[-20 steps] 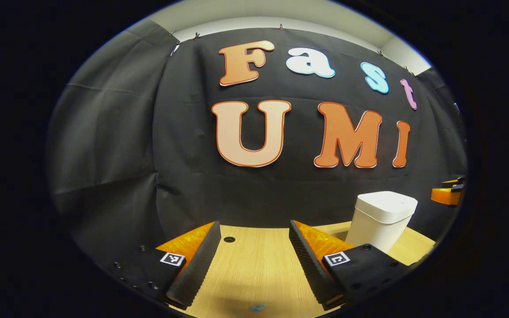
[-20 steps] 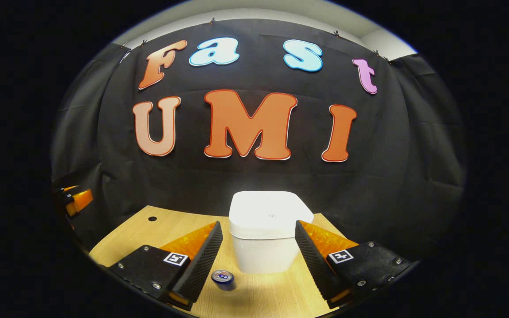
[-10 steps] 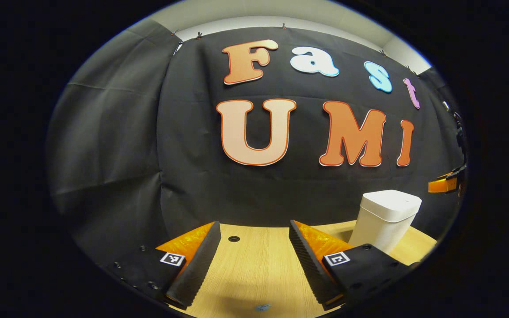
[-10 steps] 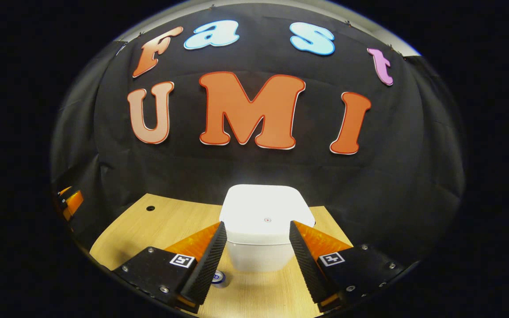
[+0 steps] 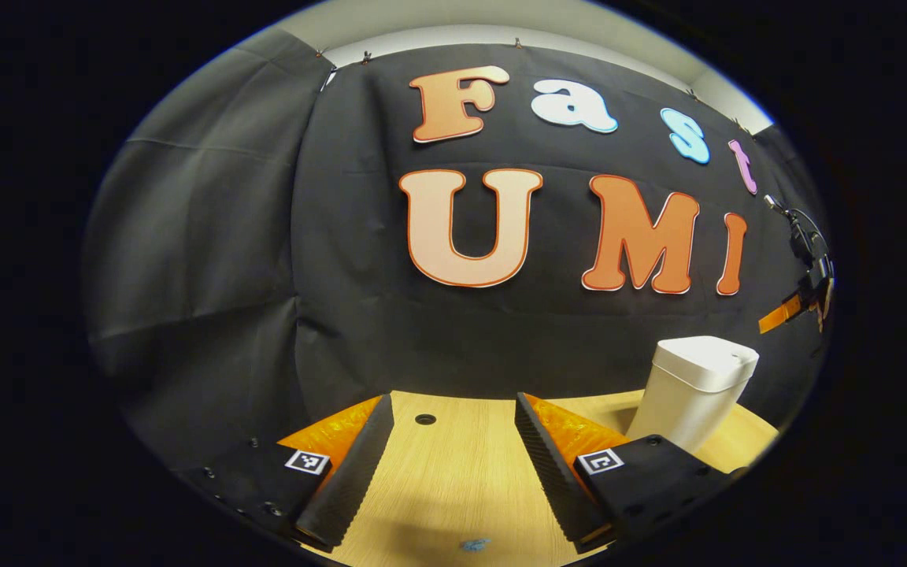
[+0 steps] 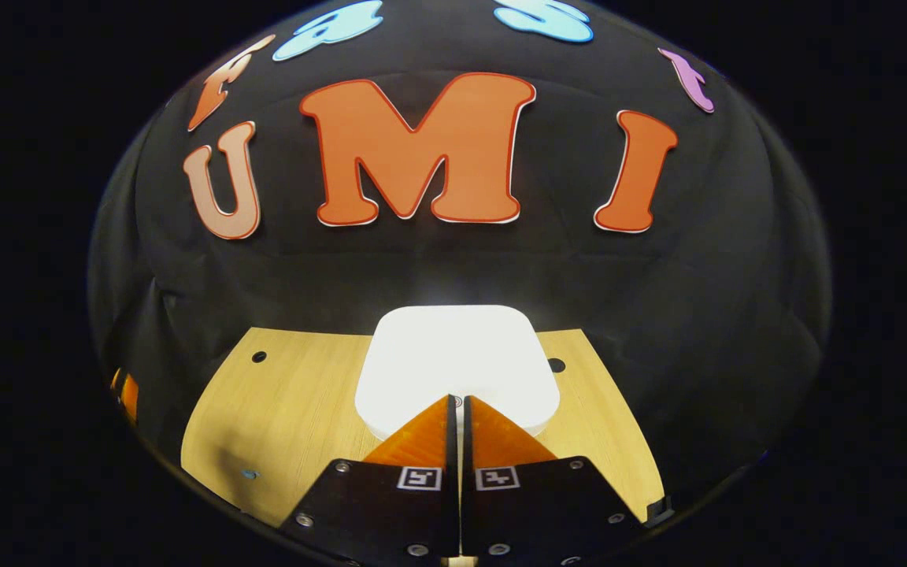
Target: Press the lid of the desktop garbage bin to open it, pick up the crumpled paper on the desktop and throw it into the bin, then pick up the pop can on the desktop and drop it into the bin, and finally close the garbage bin lid.
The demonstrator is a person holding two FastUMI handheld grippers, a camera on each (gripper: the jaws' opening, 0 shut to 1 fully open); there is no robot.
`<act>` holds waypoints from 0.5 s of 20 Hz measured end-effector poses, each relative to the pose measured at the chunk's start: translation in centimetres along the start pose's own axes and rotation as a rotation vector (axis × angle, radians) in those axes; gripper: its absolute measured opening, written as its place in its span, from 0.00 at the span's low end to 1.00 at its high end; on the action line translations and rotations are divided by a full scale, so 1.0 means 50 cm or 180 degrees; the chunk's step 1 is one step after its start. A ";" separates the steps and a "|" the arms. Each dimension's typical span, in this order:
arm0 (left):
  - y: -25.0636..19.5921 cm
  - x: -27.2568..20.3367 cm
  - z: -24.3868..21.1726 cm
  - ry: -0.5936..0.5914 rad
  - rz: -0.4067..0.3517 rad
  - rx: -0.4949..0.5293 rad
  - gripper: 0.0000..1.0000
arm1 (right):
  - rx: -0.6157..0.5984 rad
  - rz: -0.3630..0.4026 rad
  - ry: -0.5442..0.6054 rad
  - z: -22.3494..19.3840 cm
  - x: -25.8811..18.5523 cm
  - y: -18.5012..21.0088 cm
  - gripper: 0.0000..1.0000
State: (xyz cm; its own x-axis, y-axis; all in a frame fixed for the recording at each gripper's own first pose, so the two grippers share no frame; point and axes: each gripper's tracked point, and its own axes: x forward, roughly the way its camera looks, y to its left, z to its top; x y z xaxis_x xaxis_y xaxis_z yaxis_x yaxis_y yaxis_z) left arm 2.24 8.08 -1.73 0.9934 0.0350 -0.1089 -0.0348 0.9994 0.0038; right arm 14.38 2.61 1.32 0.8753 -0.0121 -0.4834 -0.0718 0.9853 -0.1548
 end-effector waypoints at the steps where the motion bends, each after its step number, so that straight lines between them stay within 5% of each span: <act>1: 0.003 0.000 -0.002 0.0012 0.0009 -0.0008 0.98 | -0.0011 -0.0007 0.0058 0.003 0.012 -0.003 0.01; 10: 0.033 0.005 -0.046 0.0146 0.0114 -0.0008 0.99 | -0.0492 -0.0070 0.0474 -0.006 0.105 -0.004 0.01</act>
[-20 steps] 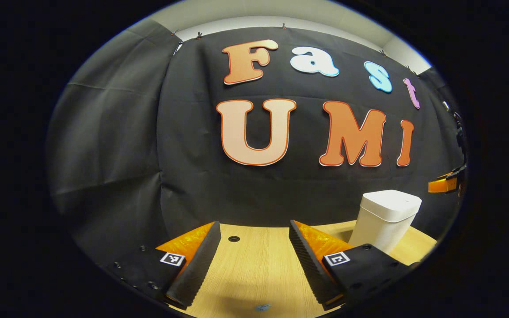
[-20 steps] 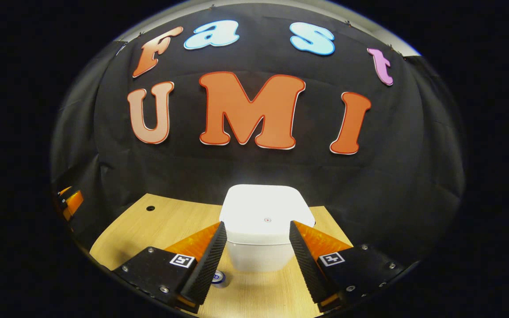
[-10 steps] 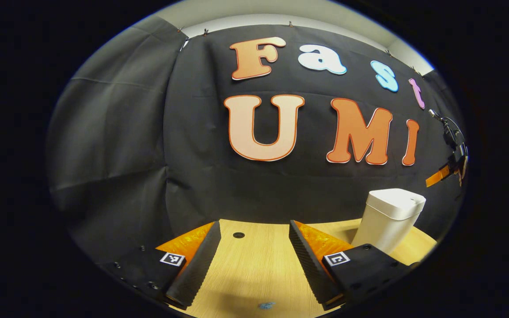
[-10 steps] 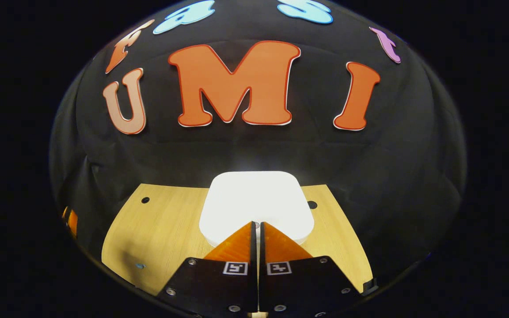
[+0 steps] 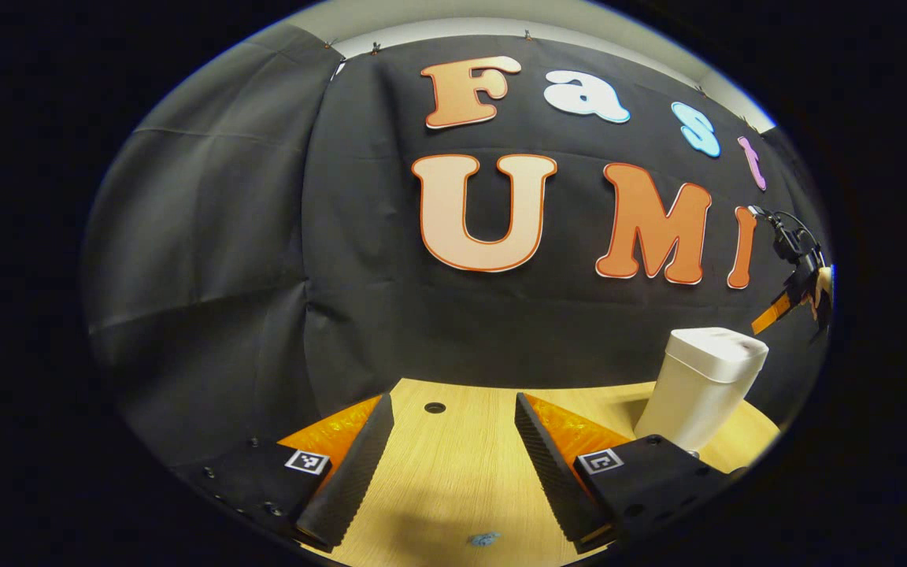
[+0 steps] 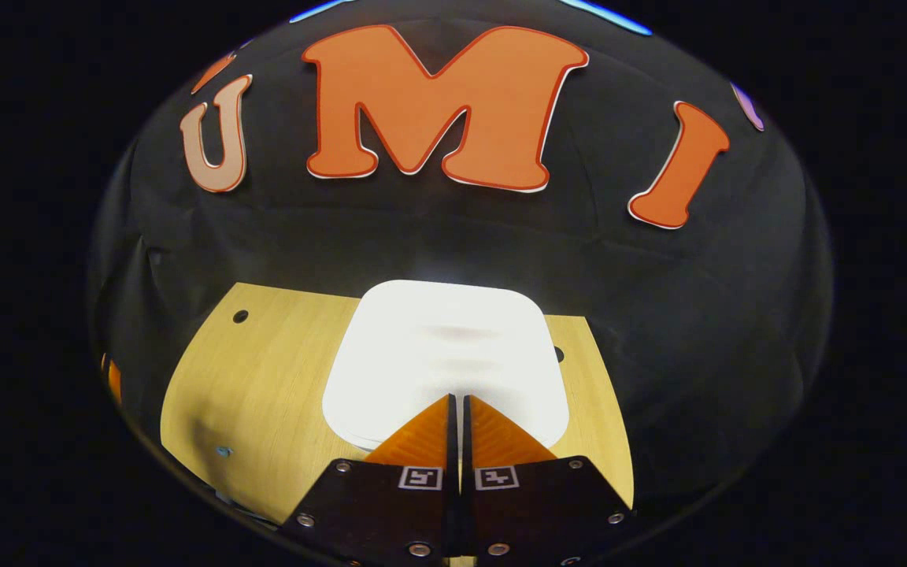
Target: Press the lid of the desktop garbage bin to open it, pick up the crumpled paper on the desktop and throw it into the bin, then pick up the pop can on the desktop and drop it into the bin, and finally close the garbage bin lid.
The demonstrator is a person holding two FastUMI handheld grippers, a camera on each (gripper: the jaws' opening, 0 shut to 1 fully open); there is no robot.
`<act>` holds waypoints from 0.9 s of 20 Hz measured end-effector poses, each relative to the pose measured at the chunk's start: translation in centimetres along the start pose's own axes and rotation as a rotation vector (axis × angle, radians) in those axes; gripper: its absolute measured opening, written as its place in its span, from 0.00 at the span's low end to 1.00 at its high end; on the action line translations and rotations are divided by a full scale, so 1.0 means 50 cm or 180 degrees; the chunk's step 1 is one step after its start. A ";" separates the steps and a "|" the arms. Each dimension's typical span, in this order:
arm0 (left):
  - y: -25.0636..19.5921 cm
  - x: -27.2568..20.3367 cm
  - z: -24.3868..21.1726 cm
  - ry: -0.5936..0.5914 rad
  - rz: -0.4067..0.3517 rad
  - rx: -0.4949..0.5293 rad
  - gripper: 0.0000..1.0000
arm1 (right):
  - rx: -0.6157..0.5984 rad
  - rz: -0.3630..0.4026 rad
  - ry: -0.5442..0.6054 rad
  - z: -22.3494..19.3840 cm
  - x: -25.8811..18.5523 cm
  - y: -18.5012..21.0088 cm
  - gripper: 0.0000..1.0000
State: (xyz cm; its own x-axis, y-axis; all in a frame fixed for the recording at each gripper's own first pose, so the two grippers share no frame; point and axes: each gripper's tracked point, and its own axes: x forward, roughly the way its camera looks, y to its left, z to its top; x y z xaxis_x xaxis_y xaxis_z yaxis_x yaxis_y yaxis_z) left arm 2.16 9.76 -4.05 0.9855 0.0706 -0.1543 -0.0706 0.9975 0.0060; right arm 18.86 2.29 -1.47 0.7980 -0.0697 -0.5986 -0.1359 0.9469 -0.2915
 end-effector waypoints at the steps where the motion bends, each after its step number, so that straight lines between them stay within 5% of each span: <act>1: 0.005 0.003 -0.003 0.0014 0.0019 0.0000 0.98 | -0.0020 -0.0002 0.0024 -0.002 0.008 0.001 0.01; 9: 0.019 0.013 -0.015 0.0065 0.0058 0.0031 0.98 | -0.0114 0.0034 0.0293 -0.038 0.036 0.019 0.01; 18: 0.023 0.007 -0.001 0.0007 0.0084 0.0096 0.99 | -0.0136 0.0051 0.0162 -0.035 0.050 0.008 0.01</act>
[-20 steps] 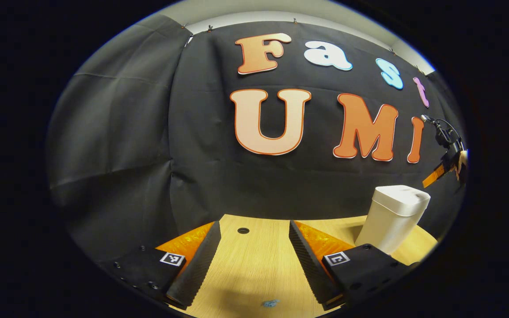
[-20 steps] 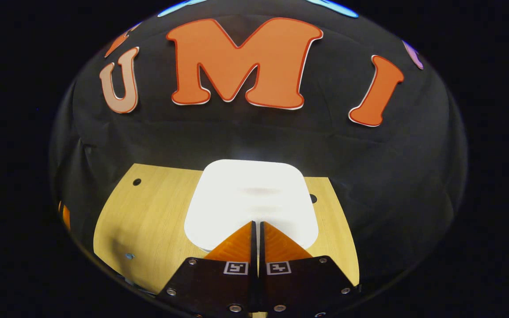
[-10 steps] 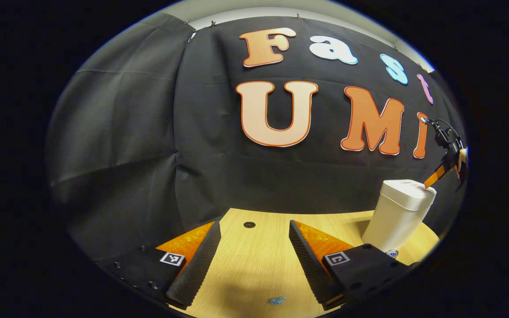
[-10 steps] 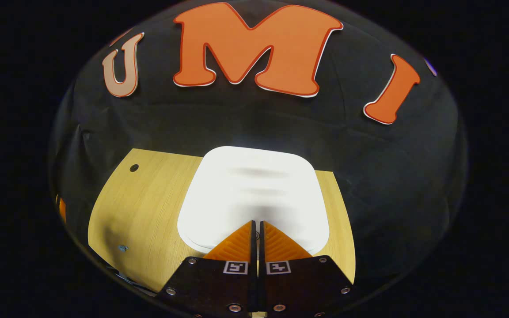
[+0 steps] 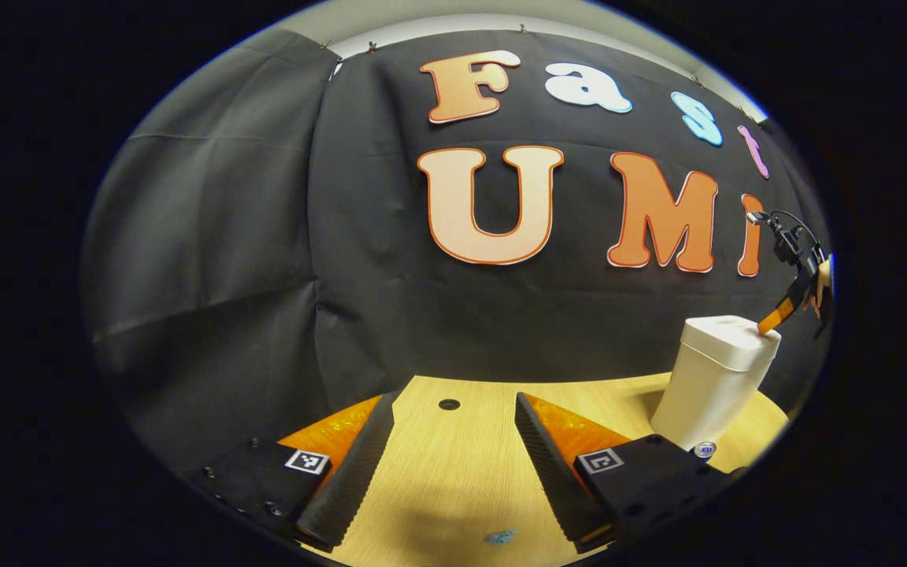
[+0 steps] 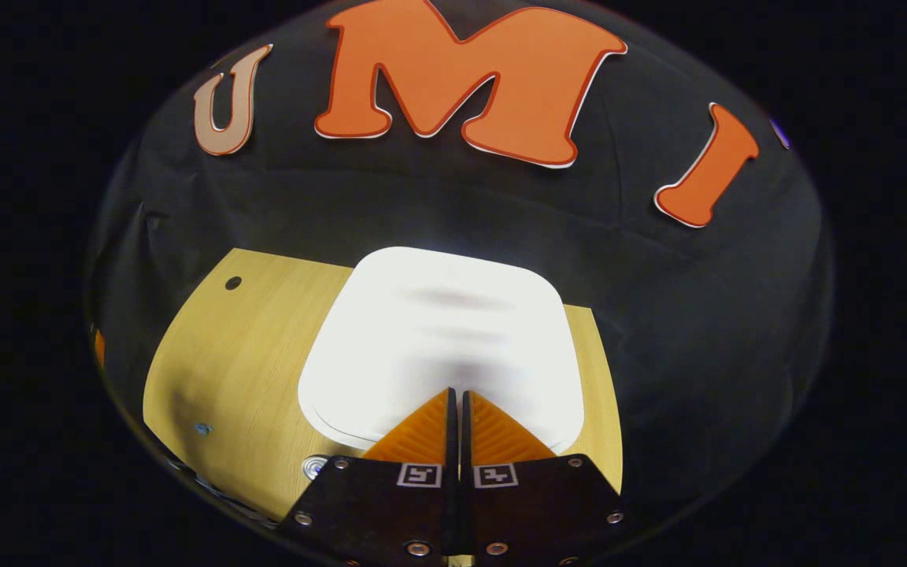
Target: Press the lid of the desktop garbage bin to open it, pick up the crumpled paper on the desktop and throw it into the bin, then pick up the pop can on the desktop and drop it into the bin, and finally close the garbage bin lid.
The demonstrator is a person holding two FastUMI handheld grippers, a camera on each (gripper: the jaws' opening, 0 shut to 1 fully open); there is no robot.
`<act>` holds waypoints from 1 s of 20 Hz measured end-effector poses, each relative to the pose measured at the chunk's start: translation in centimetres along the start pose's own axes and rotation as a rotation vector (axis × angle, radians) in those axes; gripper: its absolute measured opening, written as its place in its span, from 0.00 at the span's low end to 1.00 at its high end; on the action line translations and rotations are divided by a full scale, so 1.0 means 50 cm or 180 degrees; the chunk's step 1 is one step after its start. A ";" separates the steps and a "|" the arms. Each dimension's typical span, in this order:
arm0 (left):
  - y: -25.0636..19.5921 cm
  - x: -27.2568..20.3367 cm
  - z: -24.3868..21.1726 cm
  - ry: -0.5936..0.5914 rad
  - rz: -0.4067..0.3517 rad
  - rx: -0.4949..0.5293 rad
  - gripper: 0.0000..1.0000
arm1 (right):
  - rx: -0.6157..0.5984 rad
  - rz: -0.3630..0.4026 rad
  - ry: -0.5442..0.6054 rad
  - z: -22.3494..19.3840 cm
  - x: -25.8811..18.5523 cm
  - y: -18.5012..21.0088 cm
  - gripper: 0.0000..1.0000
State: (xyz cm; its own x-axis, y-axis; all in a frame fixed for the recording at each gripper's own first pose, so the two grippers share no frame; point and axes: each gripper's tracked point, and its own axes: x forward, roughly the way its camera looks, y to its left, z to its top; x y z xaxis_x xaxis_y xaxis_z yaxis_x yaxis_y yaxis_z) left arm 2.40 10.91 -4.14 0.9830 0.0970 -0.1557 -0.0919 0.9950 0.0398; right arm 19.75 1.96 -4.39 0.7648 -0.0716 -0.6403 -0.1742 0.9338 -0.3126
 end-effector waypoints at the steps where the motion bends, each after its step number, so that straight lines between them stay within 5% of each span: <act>1: 0.001 -0.001 0.002 -0.0014 0.0011 0.0003 0.99 | 0.0041 0.0018 -0.0055 -0.001 -0.002 -0.001 0.01; 10: -0.014 -0.013 0.040 -0.0172 -0.0043 0.0050 0.99 | 0.0132 -0.0139 -0.0574 0.058 -0.055 -0.014 0.00; 20: -0.021 -0.028 0.054 -0.0247 -0.0048 0.0075 0.98 | 0.0369 -0.0207 -0.1564 0.145 -0.271 -0.016 0.01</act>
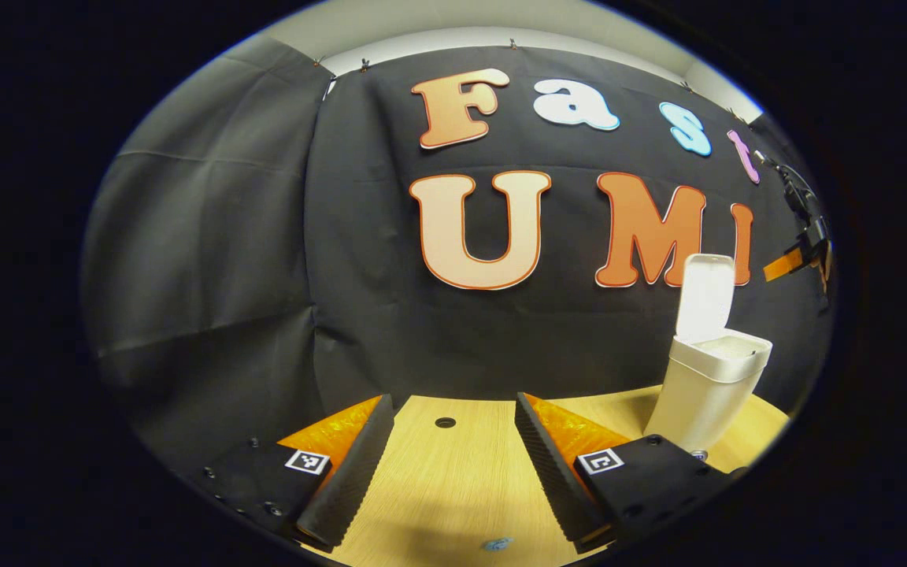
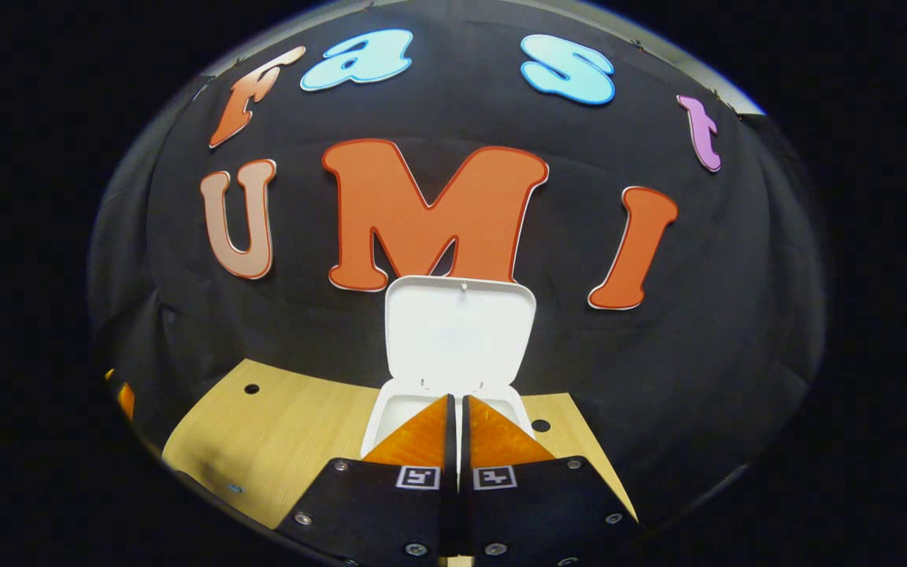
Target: Press the lid of the desktop garbage bin to open it, pick up the crumpled paper on the desktop and throw it into the bin, then pick up the pop can on the desktop and drop it into the bin, and finally close the garbage bin lid.
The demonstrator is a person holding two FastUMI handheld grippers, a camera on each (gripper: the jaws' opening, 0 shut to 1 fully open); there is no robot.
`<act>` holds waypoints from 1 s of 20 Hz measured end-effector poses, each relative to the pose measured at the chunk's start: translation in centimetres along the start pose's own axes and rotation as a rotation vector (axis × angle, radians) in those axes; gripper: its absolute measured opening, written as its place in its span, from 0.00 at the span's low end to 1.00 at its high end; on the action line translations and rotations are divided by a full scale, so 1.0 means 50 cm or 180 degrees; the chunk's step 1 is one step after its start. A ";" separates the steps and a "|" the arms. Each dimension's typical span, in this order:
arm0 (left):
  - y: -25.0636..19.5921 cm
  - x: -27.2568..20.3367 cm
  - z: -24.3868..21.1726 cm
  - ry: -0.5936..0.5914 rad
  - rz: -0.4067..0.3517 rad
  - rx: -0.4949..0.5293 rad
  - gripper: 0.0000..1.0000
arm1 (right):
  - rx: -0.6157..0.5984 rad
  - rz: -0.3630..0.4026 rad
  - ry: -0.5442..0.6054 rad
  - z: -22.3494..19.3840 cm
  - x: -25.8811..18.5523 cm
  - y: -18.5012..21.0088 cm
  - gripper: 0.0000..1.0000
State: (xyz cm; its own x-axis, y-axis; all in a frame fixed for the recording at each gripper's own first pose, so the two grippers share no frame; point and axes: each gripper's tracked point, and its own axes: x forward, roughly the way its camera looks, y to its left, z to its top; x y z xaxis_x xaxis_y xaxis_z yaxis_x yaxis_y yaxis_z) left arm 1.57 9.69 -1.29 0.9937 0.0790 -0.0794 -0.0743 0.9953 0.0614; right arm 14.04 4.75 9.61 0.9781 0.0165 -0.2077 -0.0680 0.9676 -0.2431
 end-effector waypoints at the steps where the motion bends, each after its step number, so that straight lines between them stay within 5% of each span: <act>1: 0.001 -0.002 0.002 -0.0006 -0.0001 -0.0003 0.99 | 0.0009 0.0004 -0.0066 0.002 -0.021 0.003 0.01; 11: 0.006 -0.011 0.011 -0.0092 0.0033 -0.0039 0.98 | -0.0008 0.0042 -0.0346 -0.110 -0.139 0.067 0.06; 13: 0.000 -0.012 0.005 -0.0082 0.0013 -0.0031 0.98 | -0.0041 0.0063 -0.0281 -0.148 -0.148 0.083 0.15; 14: -0.002 -0.012 0.000 -0.0078 0.0000 -0.0027 0.99 | -0.0058 0.0049 -0.0246 -0.167 -0.151 0.088 0.31; 18: -0.014 -0.012 -0.016 -0.0076 -0.0051 -0.0008 0.98 | 0.0057 0.0162 -0.0109 -0.208 -0.152 0.119 0.56; 20: -0.019 -0.015 -0.025 -0.0086 -0.0074 0.0028 0.99 | 0.0080 0.0155 -0.0097 -0.218 -0.150 0.118 0.84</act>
State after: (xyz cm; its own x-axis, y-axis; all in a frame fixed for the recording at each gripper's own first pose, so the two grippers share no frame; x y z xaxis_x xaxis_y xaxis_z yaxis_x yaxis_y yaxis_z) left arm 0.80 8.75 -2.55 0.9971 0.0543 -0.0540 -0.0506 0.9964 0.0685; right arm 4.16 7.58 -0.61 0.9793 0.0710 -0.1898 -0.1110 0.9715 -0.2095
